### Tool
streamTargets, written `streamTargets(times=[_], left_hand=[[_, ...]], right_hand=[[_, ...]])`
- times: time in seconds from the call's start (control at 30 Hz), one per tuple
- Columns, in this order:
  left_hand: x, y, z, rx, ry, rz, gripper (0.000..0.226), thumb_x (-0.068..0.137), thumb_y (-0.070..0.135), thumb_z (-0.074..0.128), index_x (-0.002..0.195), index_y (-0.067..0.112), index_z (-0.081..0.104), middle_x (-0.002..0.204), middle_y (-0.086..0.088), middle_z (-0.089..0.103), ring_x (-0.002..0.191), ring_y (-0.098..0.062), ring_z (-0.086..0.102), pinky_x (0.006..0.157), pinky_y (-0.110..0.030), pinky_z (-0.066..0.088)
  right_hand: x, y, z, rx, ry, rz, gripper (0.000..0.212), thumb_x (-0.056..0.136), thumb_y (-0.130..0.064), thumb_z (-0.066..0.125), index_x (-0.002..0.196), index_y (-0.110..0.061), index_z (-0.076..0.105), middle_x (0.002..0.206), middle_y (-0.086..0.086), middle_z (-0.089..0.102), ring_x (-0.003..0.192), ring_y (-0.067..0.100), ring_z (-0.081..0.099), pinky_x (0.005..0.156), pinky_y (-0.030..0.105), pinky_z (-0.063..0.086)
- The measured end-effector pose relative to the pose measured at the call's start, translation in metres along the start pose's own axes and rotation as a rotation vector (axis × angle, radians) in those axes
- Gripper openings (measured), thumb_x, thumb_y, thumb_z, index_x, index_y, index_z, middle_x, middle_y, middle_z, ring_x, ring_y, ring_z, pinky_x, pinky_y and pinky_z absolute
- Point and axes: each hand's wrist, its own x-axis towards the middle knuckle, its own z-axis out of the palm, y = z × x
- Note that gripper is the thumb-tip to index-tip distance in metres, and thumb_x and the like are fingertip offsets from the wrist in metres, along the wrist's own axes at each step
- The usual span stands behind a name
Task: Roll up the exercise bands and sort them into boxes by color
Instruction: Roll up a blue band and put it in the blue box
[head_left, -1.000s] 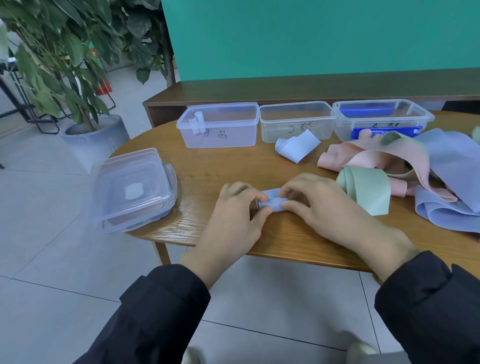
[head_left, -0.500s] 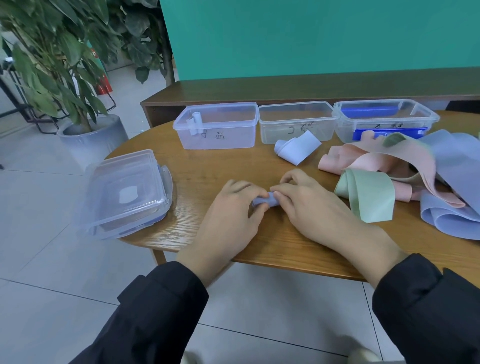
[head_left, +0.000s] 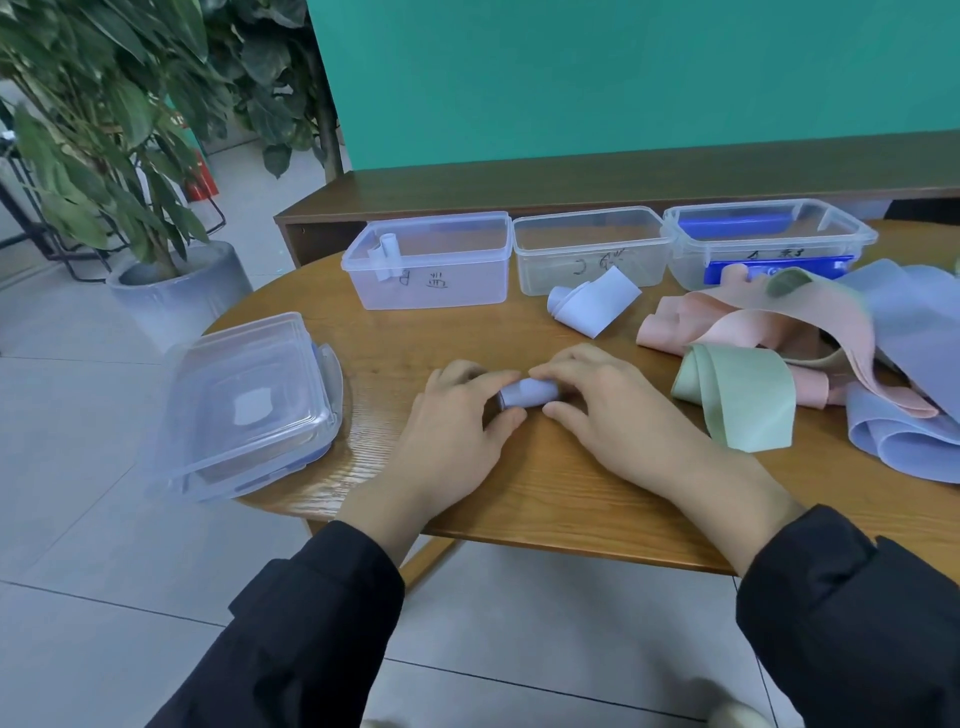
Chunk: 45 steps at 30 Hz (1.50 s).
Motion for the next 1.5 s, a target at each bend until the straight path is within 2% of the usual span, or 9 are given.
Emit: streamTargets(times=[0.23,0.4,0.57,0.7,0.87,1.0,1.23,1.37,1.5], left_hand=[[0.009,0.003,0.001,-0.116,0.022,-0.009,0.045,0.092,0.028,0.073,0.136,0.025,0.063,0.118,0.005,0.059,0.114,-0.013,0.051,0.100,-0.023,0.037],[0.010,0.004,-0.001,-0.107,0.048,0.019,0.027,0.094,0.024,0.070,0.121,0.023,0.068,0.105,0.010,0.068,0.098,-0.011,0.053,0.088,-0.022,0.040],[0.005,0.008,-0.010,-0.220,0.102,-0.047,0.027,0.097,0.020,0.067,0.123,0.023,0.068,0.087,0.025,0.054,0.093,-0.009,0.054,0.084,-0.017,0.037],[0.001,0.008,-0.024,-0.352,0.157,-0.086,0.028,0.096,0.024,0.068,0.124,0.028,0.068,0.102,0.006,0.068,0.086,0.004,0.057,0.078,-0.001,0.036],[-0.005,0.007,-0.048,-0.542,0.218,-0.076,0.022,0.097,0.025,0.066,0.114,0.039,0.066,0.105,0.011,0.071,0.096,0.001,0.061,0.081,-0.008,0.042],[-0.004,0.004,-0.064,-0.691,0.329,-0.088,0.025,0.097,0.022,0.067,0.121,0.027,0.070,0.105,0.016,0.072,0.101,-0.005,0.065,0.086,-0.018,0.050],[0.015,-0.004,-0.083,-0.805,0.520,-0.147,0.014,0.102,0.022,0.060,0.107,0.031,0.068,0.099,0.014,0.073,0.094,-0.002,0.066,0.081,-0.018,0.050],[0.033,-0.013,-0.080,-0.810,0.507,-0.245,0.024,0.102,0.032,0.059,0.123,0.027,0.068,0.109,0.016,0.072,0.102,-0.001,0.065,0.092,-0.028,0.052],[0.044,-0.019,-0.077,-0.829,0.517,-0.345,0.045,0.102,0.039,0.057,0.145,0.030,0.051,0.113,0.024,0.063,0.110,0.001,0.061,0.102,-0.031,0.048]], right_hand=[[0.009,-0.001,0.006,-0.030,0.021,0.041,0.027,0.097,-0.019,0.063,0.123,-0.024,0.064,0.116,-0.009,0.060,0.108,0.013,0.056,0.091,0.040,0.050],[0.012,-0.003,0.004,-0.053,-0.041,0.051,0.023,0.100,-0.023,0.059,0.123,-0.024,0.062,0.115,-0.008,0.062,0.110,0.014,0.054,0.093,0.036,0.047],[0.009,-0.013,-0.005,0.217,0.038,0.080,0.023,0.097,-0.024,0.066,0.120,-0.023,0.066,0.107,-0.013,0.069,0.102,0.001,0.063,0.092,0.020,0.050],[0.011,-0.027,-0.018,0.441,0.075,0.093,0.030,0.092,-0.024,0.073,0.122,-0.025,0.069,0.107,-0.014,0.073,0.103,0.001,0.067,0.094,0.019,0.050],[0.023,-0.050,-0.040,0.591,0.062,0.073,0.027,0.086,-0.017,0.079,0.112,-0.022,0.074,0.102,-0.005,0.076,0.099,0.009,0.071,0.090,0.019,0.053],[0.044,-0.072,-0.050,0.568,0.064,0.060,0.020,0.085,-0.017,0.079,0.104,-0.020,0.076,0.098,-0.003,0.077,0.091,0.005,0.072,0.082,0.013,0.051],[0.091,-0.104,-0.056,0.516,0.017,-0.084,0.004,0.091,-0.013,0.073,0.094,-0.016,0.073,0.074,0.002,0.074,0.066,0.008,0.068,0.070,0.012,0.050],[0.120,-0.098,-0.057,0.409,-0.038,-0.075,0.011,0.093,-0.019,0.071,0.101,-0.011,0.074,0.072,-0.002,0.074,0.069,0.010,0.071,0.066,0.010,0.047],[0.164,-0.084,-0.051,0.329,-0.031,-0.051,0.011,0.093,-0.022,0.073,0.099,-0.013,0.074,0.077,0.002,0.076,0.074,0.015,0.074,0.078,0.023,0.056]])
